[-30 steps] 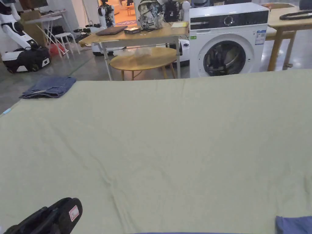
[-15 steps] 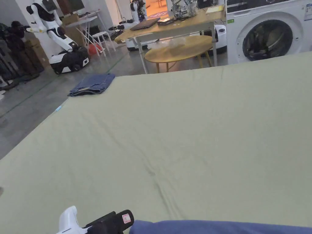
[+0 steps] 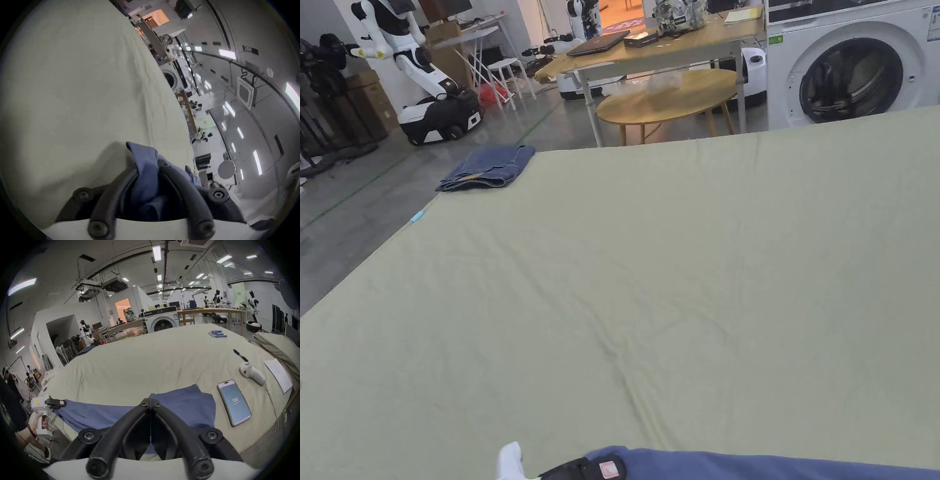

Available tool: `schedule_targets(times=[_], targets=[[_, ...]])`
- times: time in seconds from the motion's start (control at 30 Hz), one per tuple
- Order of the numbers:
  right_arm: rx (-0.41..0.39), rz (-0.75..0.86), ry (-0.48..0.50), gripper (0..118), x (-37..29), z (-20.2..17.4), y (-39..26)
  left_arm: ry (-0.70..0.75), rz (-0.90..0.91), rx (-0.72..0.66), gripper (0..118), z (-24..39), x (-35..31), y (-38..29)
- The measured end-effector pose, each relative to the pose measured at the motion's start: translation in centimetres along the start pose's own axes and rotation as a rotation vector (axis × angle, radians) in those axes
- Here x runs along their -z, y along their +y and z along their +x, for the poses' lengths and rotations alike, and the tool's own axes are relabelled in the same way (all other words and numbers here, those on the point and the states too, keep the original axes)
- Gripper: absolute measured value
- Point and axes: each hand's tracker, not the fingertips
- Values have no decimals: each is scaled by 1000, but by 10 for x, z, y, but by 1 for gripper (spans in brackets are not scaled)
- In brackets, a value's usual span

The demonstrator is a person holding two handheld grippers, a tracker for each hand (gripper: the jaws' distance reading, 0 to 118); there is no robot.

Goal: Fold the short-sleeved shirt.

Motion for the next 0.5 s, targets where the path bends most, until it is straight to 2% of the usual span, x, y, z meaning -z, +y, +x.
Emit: schedule_targets(times=[0.1, 0.27, 0.37, 0.5], targets=[[-2, -4, 0, 0, -1, 1, -2, -40, 108, -35, 6, 9, -25, 14], [19, -10, 7, 0, 1, 5, -5, 91, 235, 110, 6, 57, -89, 43], [42, -16, 23, 0, 5, 6, -8, 203, 257, 246, 6, 93, -110, 53], [55, -22, 34, 0, 9, 1, -9, 105, 169, 340, 6, 141, -74, 26]])
